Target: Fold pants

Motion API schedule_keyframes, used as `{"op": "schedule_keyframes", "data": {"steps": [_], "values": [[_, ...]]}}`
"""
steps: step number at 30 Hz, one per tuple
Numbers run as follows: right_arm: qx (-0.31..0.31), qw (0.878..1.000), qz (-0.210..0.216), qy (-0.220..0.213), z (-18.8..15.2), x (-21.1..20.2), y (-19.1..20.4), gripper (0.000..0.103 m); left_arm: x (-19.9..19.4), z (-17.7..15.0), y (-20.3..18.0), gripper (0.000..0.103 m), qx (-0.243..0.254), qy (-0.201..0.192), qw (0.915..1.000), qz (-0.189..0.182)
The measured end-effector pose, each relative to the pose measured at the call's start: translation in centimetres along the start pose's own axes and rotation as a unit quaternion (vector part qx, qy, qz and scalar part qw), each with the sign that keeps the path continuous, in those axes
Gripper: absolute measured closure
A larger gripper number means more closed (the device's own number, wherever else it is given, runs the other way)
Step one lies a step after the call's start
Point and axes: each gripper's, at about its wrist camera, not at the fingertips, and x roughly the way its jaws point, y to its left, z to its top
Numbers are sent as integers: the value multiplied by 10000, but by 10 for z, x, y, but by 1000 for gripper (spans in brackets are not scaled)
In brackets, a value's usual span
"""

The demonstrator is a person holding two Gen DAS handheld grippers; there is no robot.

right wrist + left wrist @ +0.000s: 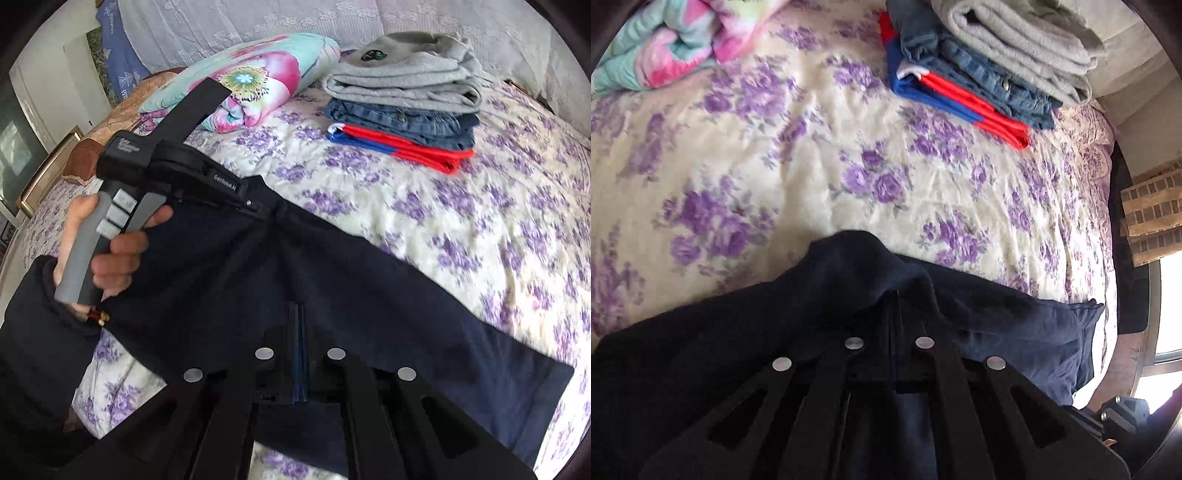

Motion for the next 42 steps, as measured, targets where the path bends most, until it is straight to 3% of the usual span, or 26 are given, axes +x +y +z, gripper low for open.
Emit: {"op": "schedule_keyframes", "data": {"steps": [2, 4, 8, 9, 11, 15, 19, 21, 22, 24, 27, 30, 31, 32, 36, 38, 42], "values": [[25, 9999, 78, 87, 23, 25, 1, 100, -5, 10, 9, 102, -63, -105, 9998, 160], [-85, 9998, -122, 159, 43, 52, 2, 100, 3, 22, 16, 102, -148, 36, 9997, 204], [360, 9957, -388, 754, 59, 117, -21, 103, 16, 36, 24, 102, -179, 10, 9995, 263], [525, 9966, -267, 581, 62, 119, -27, 103, 15, 36, 26, 102, -232, 34, 9995, 205], [641, 9956, -200, 650, 67, 123, -31, 103, 5, 27, 25, 102, -150, -60, 9998, 153], [508, 9946, -282, 865, 74, 120, -25, 103, -37, -25, 2, 102, 454, -385, 9974, 402], [467, 9964, 227, 666, 100, 101, -11, 97, -53, -102, -12, 102, 799, -352, 9959, 228], [191, 9965, 371, 719, 114, 103, 5, 60, -41, -132, -12, 102, 730, -184, 9971, 147], [38, 9960, 429, 785, 119, 107, 14, 35, -31, -145, -10, 102, 679, -78, 9976, 147], [-206, 9957, 357, 827, 125, 114, 25, 37, -16, -162, -1, 102, 494, -48, 9984, 260], [-231, 9934, 442, 1036, 130, 127, 30, 37, -18, -172, 9, 102, 344, -258, 9990, 108], [-146, 9866, 616, 1505, 122, 146, 32, 62, -20, -178, 4, 102, 441, -325, 9982, 260], [-133, 9859, 769, 1481, 117, 146, 34, 90, -21, -181, 1, 102, 524, -358, 9973, 359], [-242, 9893, 641, 1285, 116, 141, 40, 94, -22, -182, -2, 102, 568, -380, 9968, 426], [-325, 9953, 44, 912, 128, 139, 57, 98, -20, -174, -4, 102, 528, -396, 9967, 477], [-270, 9921, -41, 1228, 127, 163, 57, 100, -17, -170, -2, 102, 529, -371, 9969, 441], [-389, 9933, -27, 1088, 126, 161, 58, 100, -19, -174, -1, 102, 540, -442, 9967, 421]]}}
